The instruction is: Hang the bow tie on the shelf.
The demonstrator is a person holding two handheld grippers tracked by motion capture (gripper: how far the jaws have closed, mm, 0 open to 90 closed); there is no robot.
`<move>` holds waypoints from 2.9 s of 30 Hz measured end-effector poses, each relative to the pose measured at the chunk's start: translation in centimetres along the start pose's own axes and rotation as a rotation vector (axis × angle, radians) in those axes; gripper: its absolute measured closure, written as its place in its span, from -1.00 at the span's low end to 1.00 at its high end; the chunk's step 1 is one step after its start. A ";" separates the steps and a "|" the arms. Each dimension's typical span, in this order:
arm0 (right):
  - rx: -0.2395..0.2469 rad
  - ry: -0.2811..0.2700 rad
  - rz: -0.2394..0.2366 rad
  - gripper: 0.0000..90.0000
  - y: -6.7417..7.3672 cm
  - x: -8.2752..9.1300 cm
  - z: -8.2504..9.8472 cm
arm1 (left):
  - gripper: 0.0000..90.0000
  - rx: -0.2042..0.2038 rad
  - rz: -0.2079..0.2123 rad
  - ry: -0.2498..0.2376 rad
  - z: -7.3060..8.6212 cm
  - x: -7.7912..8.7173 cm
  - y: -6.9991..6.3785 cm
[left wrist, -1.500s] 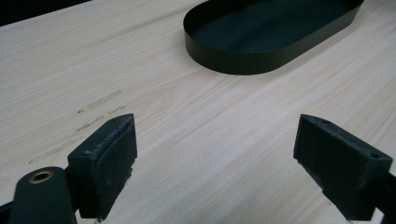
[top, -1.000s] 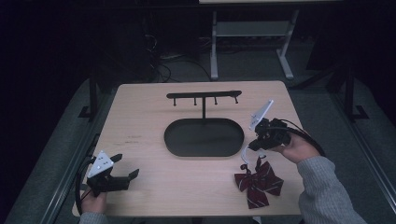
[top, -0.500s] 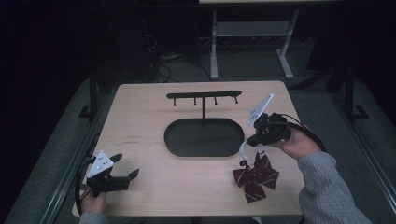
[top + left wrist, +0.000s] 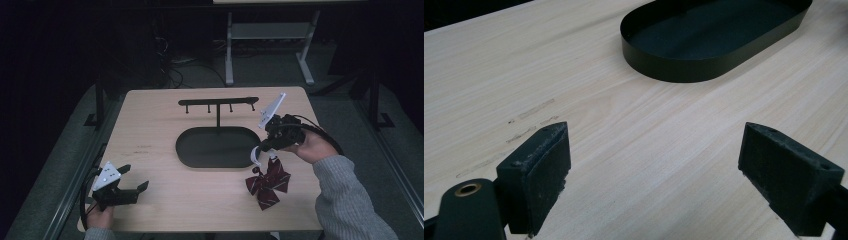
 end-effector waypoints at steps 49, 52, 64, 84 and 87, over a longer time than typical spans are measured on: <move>0.044 0.017 -0.025 0.96 -2.4 0.0 -6.5 | -0.71 0.009 -0.010 -0.019 -0.2 0.2 0.2; 0.048 0.020 -0.026 0.96 -2.5 -0.1 -6.8 | -0.71 0.008 -0.010 -0.019 -0.2 0.2 0.2; 0.048 0.023 -0.028 0.96 -3.2 -0.2 -7.8 | -0.71 0.010 -0.008 -0.020 -0.2 0.2 0.2; 0.036 0.050 -0.037 0.95 -5.0 -0.9 -9.6 | -0.71 0.020 -0.015 -0.027 -0.2 0.4 0.4; 0.037 0.049 -0.038 0.95 -5.3 -0.8 -10.0 | -0.71 0.017 -0.014 -0.025 -0.2 0.4 0.4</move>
Point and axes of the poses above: each handheld gripper's, and its own axes: x roughly backward along the jaws, z roughly out of its underside, y roughly to its left, the point moved 5 cm from there along -x, roughly forward along the jaws, and after that the axes turned 13 degrees about -y, right-handed, at the moved point
